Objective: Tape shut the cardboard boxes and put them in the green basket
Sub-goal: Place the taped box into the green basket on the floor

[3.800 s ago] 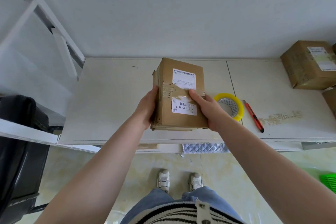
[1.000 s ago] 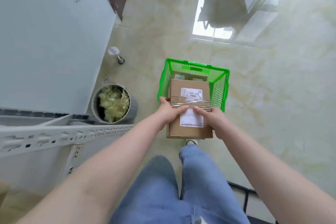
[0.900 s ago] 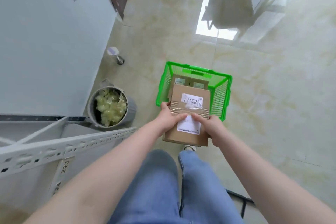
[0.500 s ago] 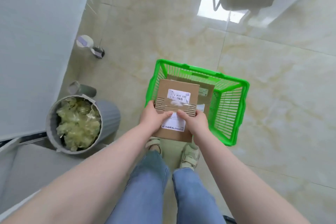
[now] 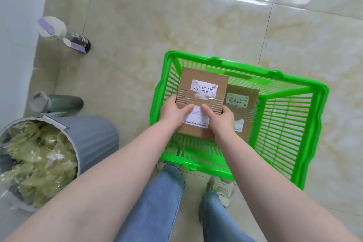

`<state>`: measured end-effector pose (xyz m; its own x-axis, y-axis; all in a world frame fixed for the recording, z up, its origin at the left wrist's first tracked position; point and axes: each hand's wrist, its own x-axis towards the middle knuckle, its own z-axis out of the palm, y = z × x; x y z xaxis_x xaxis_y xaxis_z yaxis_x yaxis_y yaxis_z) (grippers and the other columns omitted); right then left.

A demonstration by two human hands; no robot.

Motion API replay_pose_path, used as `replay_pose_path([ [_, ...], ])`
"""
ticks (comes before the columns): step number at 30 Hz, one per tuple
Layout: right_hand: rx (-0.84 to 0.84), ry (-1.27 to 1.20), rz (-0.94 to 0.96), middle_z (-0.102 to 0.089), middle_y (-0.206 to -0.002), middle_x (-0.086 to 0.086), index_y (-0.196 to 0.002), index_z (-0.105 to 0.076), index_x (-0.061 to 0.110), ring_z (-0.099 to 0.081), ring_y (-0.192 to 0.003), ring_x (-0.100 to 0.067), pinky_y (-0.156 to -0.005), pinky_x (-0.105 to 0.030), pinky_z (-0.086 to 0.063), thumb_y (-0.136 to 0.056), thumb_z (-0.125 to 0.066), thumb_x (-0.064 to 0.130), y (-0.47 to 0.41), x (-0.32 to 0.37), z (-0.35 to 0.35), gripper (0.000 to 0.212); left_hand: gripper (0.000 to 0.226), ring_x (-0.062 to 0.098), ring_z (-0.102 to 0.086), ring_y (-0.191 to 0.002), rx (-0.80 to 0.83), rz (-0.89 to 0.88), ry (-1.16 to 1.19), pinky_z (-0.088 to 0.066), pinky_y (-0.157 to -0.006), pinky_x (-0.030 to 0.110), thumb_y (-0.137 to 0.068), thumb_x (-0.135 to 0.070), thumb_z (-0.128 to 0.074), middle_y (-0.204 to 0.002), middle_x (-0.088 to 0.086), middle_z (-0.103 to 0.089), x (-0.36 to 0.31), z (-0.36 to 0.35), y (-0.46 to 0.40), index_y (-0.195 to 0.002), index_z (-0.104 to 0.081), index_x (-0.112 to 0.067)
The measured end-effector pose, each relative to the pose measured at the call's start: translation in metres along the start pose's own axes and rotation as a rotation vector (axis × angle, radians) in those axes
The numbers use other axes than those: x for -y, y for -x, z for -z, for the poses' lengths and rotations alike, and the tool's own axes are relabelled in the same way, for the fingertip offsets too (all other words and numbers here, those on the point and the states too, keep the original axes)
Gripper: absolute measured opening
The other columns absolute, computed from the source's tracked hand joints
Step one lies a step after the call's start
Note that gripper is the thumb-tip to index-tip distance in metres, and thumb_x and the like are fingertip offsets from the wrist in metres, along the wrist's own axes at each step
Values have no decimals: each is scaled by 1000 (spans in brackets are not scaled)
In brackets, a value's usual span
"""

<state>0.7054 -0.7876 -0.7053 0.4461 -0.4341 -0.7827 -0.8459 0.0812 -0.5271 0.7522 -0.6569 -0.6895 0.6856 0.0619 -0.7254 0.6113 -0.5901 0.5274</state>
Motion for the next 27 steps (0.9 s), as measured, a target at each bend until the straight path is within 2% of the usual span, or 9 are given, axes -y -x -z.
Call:
replay_pose_path([
  [4,-10,43,11,-71,-109,-3,-115,-64,12,-65,-100,-22,-92,-37,-51,-79,-79,36,-3,-1,-3,46,46,17,-62,-104,-8,10,-29,-42,-83,23,-83,-28,-76,-120,-1,-67,3,-2,-5,-125,-59,-19],
  [8,18,137,-18,-56,-137,-13,-140,-42,4,-53,-126,-29,-106,-42,-41,-81,-76,39,1,9,-3,77,78,27,-49,-131,21,33,-133,-40,-107,38,-86,-37,-72,-144,5,-52,-4,0,-2,-150,-33,-14],
  [11,-19,231,-67,-42,-148,-16,-148,-26,2,-43,-135,-32,-110,-42,-36,-80,-76,42,10,24,4,93,90,28,-39,-139,23,88,-160,-34,-112,39,-86,-42,-70,-152,10,-41,-15,7,9,-154,-21,-9],
  [13,-63,312,-93,-44,-146,-17,-146,-31,4,-45,-132,-34,-107,-44,-38,-81,-75,43,26,36,13,88,86,28,-40,-138,-5,114,-164,-34,-109,36,-86,-43,-70,-151,11,-42,-25,19,21,-151,-26,-7],
  [16,-73,343,-101,-58,-128,-11,-130,-51,9,-56,-117,-30,-95,-38,-45,-84,-72,41,63,59,28,60,68,27,-51,-128,-52,142,-94,-39,-102,34,-87,-38,-71,-140,9,-54,-40,47,54,-141,-43,-9],
  [20,223,49,-38,-70,-89,-7,-100,-68,6,-63,-76,-14,-75,-28,-54,-90,-68,21,142,101,45,18,33,24,-63,-105,21,182,304,-47,-89,29,-90,-14,-68,-113,12,-67,-49,96,126,-121,-62,-5],
  [23,493,27,16,-69,-83,-5,-94,-67,8,-63,-72,-12,-70,-21,-52,-92,-66,14,212,129,54,7,15,11,-63,-85,56,171,595,-48,-76,20,-93,-8,-61,-96,5,-68,-48,135,203,-107,-65,-10],
  [25,619,75,51,-69,-83,-4,-92,-66,9,-62,-73,-12,-73,-22,-51,-92,-65,13,259,143,57,4,11,8,-62,-82,-7,171,743,-47,-75,19,-95,-7,-58,-92,1,-67,-43,159,259,-98,-63,-16],
  [27,707,139,84,-69,-81,-4,-92,-65,9,-61,-69,-9,-71,-20,-50,-92,-65,12,306,152,58,3,11,9,-61,-83,-97,183,864,-47,-77,21,-96,-7,-56,-93,1,-66,-31,178,317,-101,-62,-15],
])
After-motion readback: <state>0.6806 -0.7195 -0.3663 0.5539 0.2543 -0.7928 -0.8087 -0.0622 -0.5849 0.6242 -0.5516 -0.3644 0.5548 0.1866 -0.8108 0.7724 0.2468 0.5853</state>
